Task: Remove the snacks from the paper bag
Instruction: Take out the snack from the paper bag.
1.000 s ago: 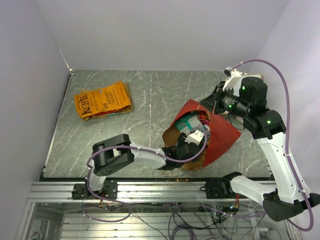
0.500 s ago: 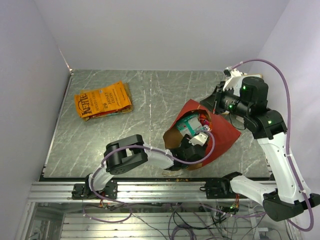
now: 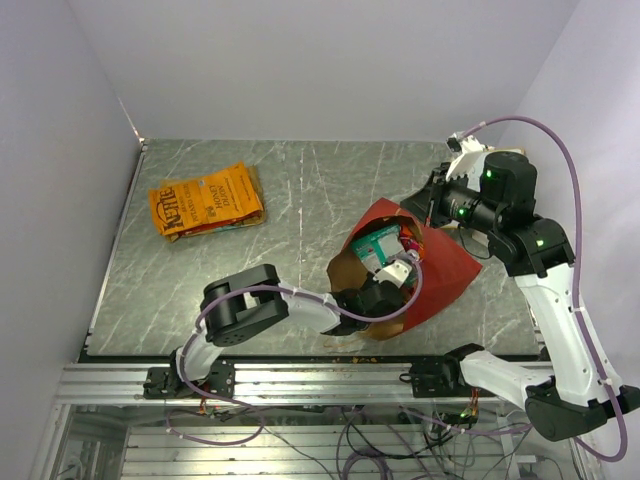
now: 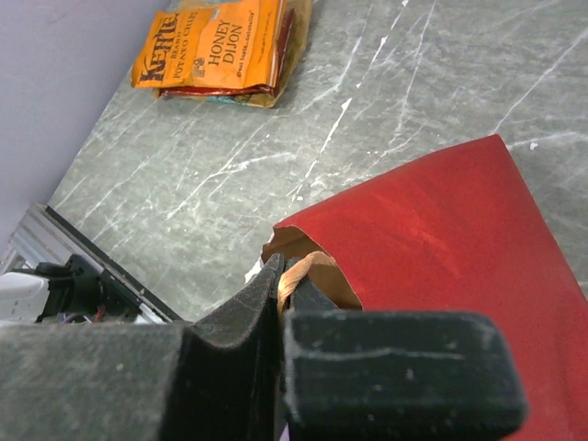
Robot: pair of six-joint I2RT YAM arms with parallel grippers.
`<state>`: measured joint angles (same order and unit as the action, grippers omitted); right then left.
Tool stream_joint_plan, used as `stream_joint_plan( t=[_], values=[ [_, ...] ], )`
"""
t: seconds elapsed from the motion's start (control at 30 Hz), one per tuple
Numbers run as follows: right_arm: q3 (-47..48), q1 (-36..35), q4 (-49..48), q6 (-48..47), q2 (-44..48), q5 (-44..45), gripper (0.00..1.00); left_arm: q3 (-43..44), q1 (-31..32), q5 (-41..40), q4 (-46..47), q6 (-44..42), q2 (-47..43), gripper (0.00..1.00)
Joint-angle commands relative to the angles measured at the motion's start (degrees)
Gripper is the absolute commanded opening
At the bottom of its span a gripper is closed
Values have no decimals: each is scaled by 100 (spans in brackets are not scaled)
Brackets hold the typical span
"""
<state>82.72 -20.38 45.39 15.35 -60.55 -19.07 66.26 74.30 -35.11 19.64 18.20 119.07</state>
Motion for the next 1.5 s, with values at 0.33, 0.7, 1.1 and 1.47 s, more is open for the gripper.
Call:
stream_joint_plan(
  t=[0.33,0.7,1.1,1.47],
  values=[
    [-56,-18,-300,-278,220,361,0,-579,-16,1867,-603,16,-1880,7],
    [-313,-18,-611,-346,182,383,0,-743,-21,2061,-1829,326,-3077,7],
    [-329,-18,-610,-340,310,656,0,903,-30,1087,-4499,723,-2991,7],
    [-221,-18,-818,-175,311,1089,0,1404,-60,964,-5669,750,-3935,7]
  ],
)
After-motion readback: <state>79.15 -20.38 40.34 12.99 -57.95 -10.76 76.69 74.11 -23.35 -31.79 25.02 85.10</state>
